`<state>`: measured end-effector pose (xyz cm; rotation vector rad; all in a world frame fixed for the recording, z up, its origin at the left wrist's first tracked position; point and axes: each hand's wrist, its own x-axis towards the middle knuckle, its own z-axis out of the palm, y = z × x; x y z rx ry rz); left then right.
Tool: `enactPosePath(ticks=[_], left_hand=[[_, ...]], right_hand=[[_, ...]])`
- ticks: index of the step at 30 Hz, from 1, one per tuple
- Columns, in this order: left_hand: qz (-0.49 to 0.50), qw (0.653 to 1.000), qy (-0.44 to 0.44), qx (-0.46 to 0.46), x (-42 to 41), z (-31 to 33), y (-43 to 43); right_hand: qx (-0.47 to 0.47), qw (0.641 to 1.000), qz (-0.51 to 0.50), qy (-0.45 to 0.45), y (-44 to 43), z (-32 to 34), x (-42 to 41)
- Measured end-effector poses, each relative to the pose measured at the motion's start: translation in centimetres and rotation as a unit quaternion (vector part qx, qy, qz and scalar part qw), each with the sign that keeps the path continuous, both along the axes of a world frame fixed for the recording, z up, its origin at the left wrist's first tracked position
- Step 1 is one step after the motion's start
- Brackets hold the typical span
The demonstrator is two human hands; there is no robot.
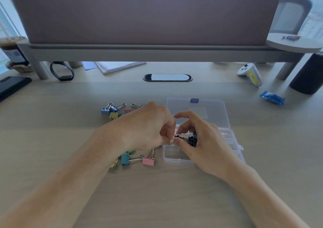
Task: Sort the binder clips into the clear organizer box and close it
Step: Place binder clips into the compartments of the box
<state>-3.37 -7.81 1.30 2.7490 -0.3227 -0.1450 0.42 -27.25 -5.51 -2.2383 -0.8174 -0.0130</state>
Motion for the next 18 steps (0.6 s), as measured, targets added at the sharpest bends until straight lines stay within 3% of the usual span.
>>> enactPosePath(ticks=[18], left_hand=[[0.027, 0.998, 0.047, -0.045, 0.8, -0.8, 0.8]], right_hand=[[0.010, 1.000, 0.004, 0.020, 0.0, 0.4, 0.1]])
